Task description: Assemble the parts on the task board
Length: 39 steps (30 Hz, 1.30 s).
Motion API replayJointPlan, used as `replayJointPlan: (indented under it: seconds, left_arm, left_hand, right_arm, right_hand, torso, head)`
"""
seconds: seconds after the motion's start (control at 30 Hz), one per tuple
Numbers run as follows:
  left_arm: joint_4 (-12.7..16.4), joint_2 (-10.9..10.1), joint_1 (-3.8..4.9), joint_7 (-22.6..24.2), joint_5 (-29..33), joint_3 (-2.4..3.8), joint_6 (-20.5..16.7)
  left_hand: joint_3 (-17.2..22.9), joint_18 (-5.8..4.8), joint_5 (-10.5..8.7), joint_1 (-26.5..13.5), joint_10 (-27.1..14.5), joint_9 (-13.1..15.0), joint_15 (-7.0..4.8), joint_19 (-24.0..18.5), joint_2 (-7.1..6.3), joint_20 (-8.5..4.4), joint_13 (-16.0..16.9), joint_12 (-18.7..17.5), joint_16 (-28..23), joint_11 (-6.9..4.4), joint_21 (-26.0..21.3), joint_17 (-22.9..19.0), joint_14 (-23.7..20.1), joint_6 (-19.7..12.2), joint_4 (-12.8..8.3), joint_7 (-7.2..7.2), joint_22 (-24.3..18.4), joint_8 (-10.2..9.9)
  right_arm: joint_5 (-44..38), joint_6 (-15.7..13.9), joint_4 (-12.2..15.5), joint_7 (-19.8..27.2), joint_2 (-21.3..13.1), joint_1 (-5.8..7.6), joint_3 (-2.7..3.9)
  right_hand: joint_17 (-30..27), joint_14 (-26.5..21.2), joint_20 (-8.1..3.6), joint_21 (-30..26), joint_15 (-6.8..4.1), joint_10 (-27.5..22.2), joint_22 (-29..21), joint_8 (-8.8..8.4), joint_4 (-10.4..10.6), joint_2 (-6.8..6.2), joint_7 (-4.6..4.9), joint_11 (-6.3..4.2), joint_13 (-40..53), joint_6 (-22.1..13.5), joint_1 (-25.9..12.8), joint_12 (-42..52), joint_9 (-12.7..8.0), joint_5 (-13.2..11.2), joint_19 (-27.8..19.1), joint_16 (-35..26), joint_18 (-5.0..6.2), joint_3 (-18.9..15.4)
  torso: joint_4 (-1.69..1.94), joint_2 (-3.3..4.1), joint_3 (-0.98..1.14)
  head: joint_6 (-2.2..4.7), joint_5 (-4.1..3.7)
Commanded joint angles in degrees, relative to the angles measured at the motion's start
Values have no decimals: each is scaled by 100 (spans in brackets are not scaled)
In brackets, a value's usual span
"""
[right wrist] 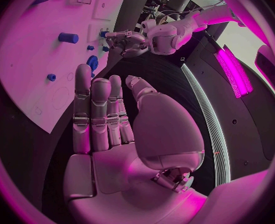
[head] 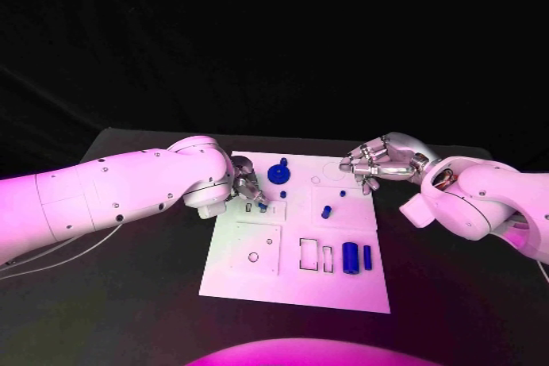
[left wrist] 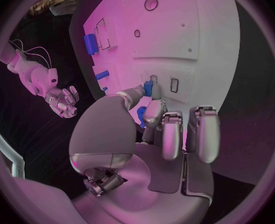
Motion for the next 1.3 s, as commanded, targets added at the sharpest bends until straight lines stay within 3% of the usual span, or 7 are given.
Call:
replayJointPlan:
  seconds: [0.03, 1.3]
  left_arm:
    - [18, 7, -6, 23, -128, 0, 149]
    - [23, 1, -11, -41, -60, -2, 399]
  left_hand:
    - [604, -92, 32, 17, 38, 372, -45, 343, 44, -49, 3, 23, 32, -12, 18, 1507, 612, 36, -623, -60, 889, 21]
    - [641, -93, 33, -56, 46, 397, -60, 344, 1, -56, 9, 24, 32, -32, 18, 1507, 612, 80, -663, -86, 891, 55]
  right_arm:
    - [-32, 91, 4, 22, 2, -6, 1]
    - [-32, 114, 19, 15, 2, -6, 1]
  right_hand:
    - [4, -36, 2, 18, -2, -53, 5, 36, 37, 51, 2, -5, 4, -40, 22, 27, 5, 3, -35, 12, 23, 7]
    - [4, -36, 2, 18, -2, -53, 5, 36, 37, 51, 2, -5, 4, -40, 22, 27, 5, 3, -35, 12, 23, 7]
  torso:
    - [-2, -2, 1]
    - [-2, 3, 5]
  head:
    - [-11, 0]
    - [-36, 14]
